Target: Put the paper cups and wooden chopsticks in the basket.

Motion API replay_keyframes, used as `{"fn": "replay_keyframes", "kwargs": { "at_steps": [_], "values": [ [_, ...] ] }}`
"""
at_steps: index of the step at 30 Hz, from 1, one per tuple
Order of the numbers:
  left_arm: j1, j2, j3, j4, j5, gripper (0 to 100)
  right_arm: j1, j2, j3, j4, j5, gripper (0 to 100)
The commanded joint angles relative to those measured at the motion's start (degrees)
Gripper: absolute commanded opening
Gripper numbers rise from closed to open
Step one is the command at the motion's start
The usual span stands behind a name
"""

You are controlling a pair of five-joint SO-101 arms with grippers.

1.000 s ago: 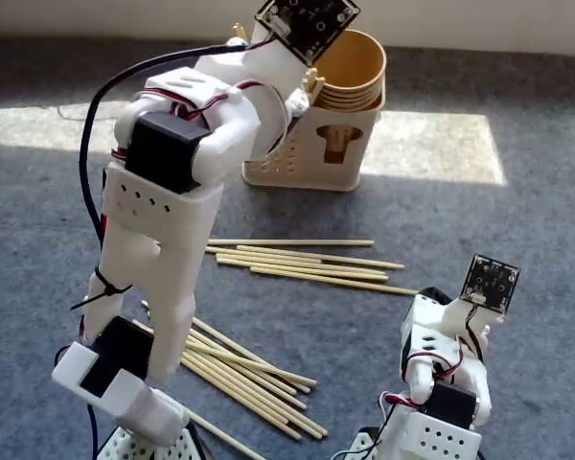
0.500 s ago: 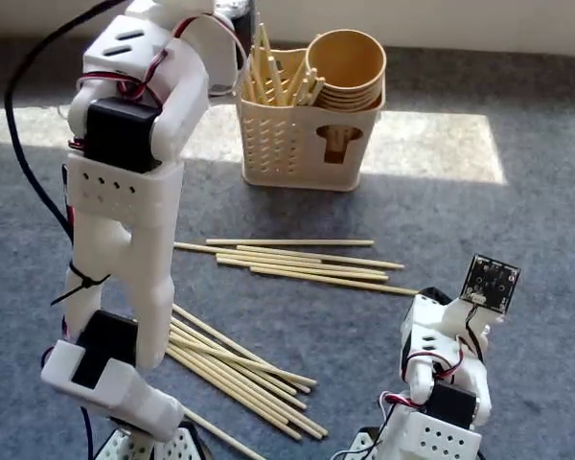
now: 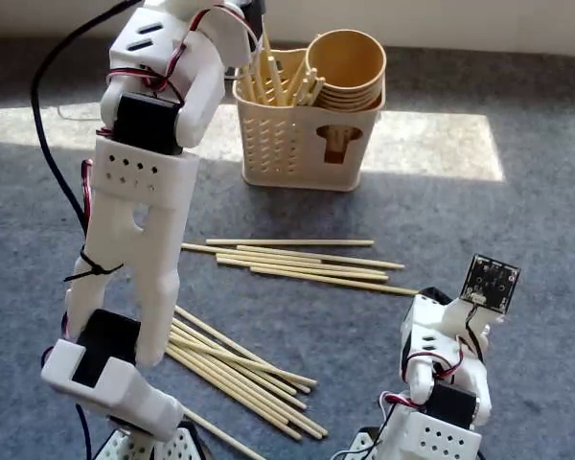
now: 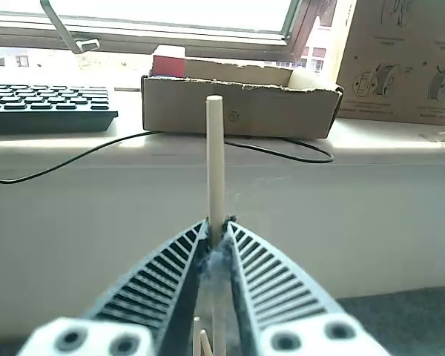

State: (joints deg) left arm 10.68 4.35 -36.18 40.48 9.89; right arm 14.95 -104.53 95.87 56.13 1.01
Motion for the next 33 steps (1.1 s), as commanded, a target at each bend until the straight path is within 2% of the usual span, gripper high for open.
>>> {"fn": "replay_keyframes", "kwargs": {
  "at_steps": [1, 21, 25, 29, 33],
  "values": [
    [-1.54, -0.31, 0.57, -2.02, 0.62, 1, 0.66, -0.66, 6.81, -1.54, -0.18, 0.6],
    [-5.67, 10.77, 3.47, -1.49, 0.79, 1, 0.66, -0.66, 6.81, -1.54, -0.18, 0.6],
    [-5.41, 12.35, 4.97, 1.58, 0.79, 1, 0.66, -0.66, 6.81, -1.54, -0.18, 0.6],
    [-5.41, 13.67, 4.62, 6.95, 0.79, 11, 0.66, -0.66, 6.81, -1.54, -0.18, 0.6],
    [-5.32, 13.67, 4.44, 10.29, 0.7, 12, 0.66, -0.66, 6.81, -1.54, -0.18, 0.6]
  ]
}}
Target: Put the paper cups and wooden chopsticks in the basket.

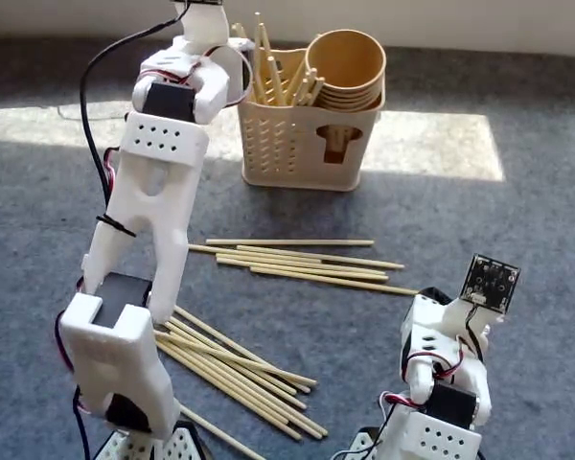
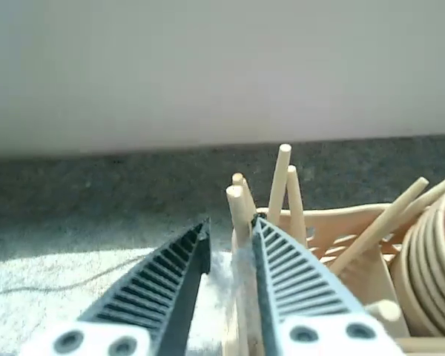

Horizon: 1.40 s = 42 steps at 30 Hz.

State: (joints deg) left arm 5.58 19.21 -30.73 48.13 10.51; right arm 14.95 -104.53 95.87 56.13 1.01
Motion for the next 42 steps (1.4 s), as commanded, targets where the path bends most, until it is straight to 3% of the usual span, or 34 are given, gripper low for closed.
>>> {"fn": "replay_keyframes", "kwargs": {
  "at_steps": [1, 24, 37, 42],
  "values": [
    [-0.22, -1.19, -1.01, 3.34, -0.09, 12, 0.66, -0.66, 6.81, -1.54, -0.18, 0.6],
    [0.57, -19.03, -1.89, 26.73, -0.44, 12, 0.75, -0.66, 6.81, -1.54, -0.18, 0.6],
    [0.66, -26.07, -1.54, 50.02, -18.11, 12, 0.75, -0.66, 6.81, -1.54, -0.18, 0.6],
    [0.31, -26.15, -0.57, 52.13, -21.27, 11, 0.75, -0.66, 6.81, -1.45, -0.18, 0.6]
  ]
}}
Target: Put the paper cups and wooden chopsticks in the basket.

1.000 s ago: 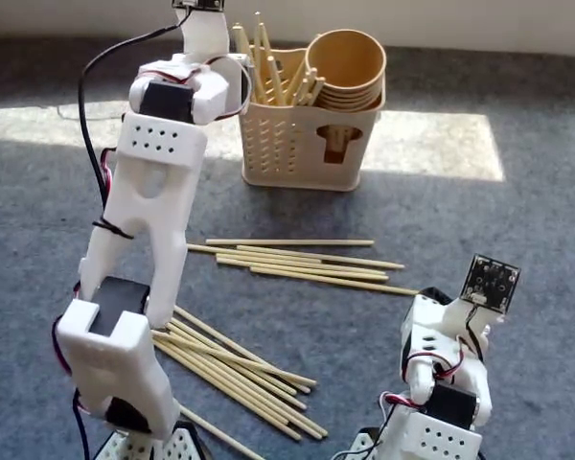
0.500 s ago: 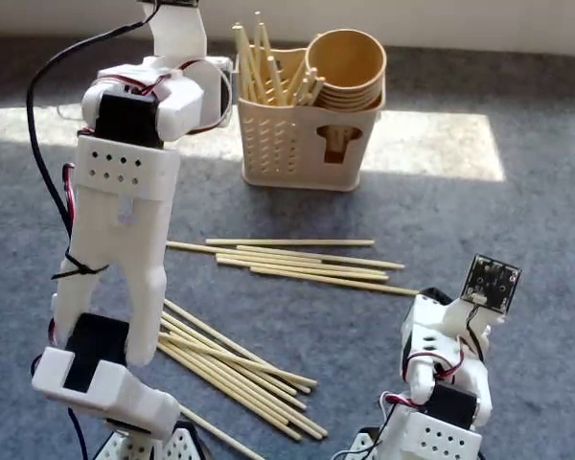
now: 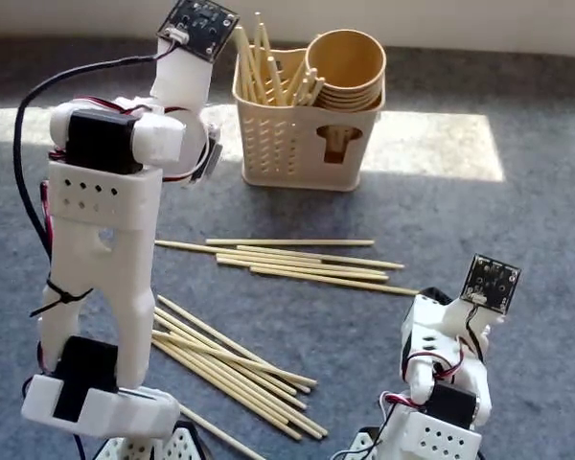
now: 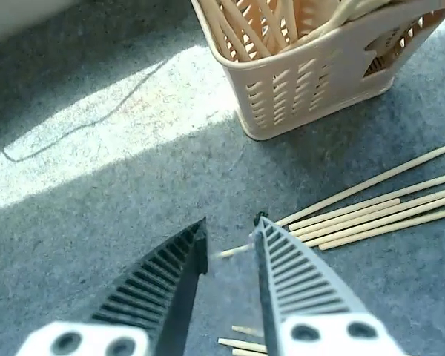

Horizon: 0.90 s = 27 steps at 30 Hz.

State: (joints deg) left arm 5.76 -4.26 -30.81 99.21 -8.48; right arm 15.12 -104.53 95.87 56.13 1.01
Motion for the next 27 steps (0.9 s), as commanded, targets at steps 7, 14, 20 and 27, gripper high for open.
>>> {"fn": "replay_keyframes", "kwargs": {
  "at_steps": [7, 14, 20, 27],
  "values": [
    [2.51, -2.77, 6.64, 1.14, -4.48, 3, 0.57, -0.66, 6.81, -1.45, -0.18, 0.6],
    [6.73, -13.49, 18.68, 0.88, -4.57, 3, 0.57, -0.66, 6.81, -1.36, -0.18, 0.6],
    [14.02, -22.73, 35.91, -0.44, -4.66, 3, 0.57, -0.66, 6.81, -1.36, -0.18, 0.6],
    [20.97, -25.89, 51.65, -6.07, -11.16, 11, 0.57, -0.66, 6.81, -1.36, -0.18, 0.6]
  ]
}}
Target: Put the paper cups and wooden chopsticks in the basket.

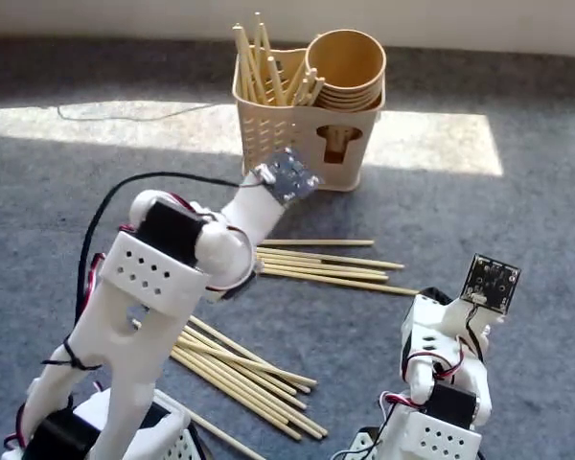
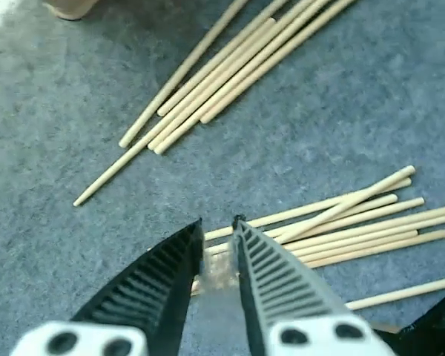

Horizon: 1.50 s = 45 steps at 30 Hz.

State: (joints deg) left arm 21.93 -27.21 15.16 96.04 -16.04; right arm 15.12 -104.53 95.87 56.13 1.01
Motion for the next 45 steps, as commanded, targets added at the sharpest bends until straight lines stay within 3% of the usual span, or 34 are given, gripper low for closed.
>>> {"fn": "replay_keyframes", "kwargs": {
  "at_steps": [1, 8, 15, 30, 45],
  "values": [
    [6.2, -3.21, 7.08, -2.99, -5.1, 11, 0.57, -0.66, 6.81, -1.36, -0.18, 0.6],
    [13.85, -3.12, 16.22, -4.84, -9.85, 12, 0.57, -0.66, 6.81, -1.36, -0.18, 0.6],
    [14.02, -3.12, 30.55, -17.85, -9.85, 12, 0.57, -0.66, 6.81, -1.36, -0.18, 0.6],
    [13.85, -3.12, 47.6, -37.01, -9.93, 12, 0.57, -0.66, 6.81, -1.27, -0.18, 0.6],
    [13.76, -3.12, 47.78, -37.98, -9.76, 9, 0.57, -0.66, 6.81, -1.27, -0.18, 0.6]
  ]
}}
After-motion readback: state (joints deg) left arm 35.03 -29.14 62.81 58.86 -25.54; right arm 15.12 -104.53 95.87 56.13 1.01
